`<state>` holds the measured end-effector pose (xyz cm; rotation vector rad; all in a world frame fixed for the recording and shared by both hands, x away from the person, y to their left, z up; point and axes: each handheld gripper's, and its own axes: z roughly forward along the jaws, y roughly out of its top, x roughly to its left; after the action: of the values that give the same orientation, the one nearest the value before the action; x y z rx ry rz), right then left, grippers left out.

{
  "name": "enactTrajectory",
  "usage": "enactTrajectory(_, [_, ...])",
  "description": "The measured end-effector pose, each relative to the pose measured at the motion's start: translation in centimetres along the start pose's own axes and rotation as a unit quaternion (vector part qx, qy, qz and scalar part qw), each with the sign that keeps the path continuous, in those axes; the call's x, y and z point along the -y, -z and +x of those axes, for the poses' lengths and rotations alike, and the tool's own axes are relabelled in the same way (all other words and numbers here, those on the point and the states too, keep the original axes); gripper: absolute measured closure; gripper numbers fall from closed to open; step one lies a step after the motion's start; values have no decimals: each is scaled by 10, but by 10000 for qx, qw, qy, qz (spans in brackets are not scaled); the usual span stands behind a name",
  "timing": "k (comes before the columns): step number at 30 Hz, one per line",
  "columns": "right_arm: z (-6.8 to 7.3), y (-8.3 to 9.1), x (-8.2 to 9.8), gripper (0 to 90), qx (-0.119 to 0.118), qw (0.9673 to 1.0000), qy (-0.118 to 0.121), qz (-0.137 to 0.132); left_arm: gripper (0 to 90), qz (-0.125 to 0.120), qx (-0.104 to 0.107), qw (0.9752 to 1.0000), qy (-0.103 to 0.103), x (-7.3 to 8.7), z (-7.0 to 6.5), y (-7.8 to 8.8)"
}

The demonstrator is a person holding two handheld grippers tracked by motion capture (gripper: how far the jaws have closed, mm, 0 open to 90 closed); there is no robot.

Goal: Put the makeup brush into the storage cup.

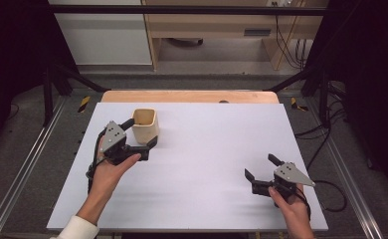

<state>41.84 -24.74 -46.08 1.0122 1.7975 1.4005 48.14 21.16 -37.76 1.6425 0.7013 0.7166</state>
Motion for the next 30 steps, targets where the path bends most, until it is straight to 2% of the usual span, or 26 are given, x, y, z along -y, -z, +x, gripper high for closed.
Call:
enactTrajectory(15, [0,1,0,24,22,10000,-14,-3,22,-19,295,9996,10,12,-14,9])
enactTrajectory(30, [-2,1,0,24,45,10000,-29,-14,21,-143,458,9988,-4,21,-14,19])
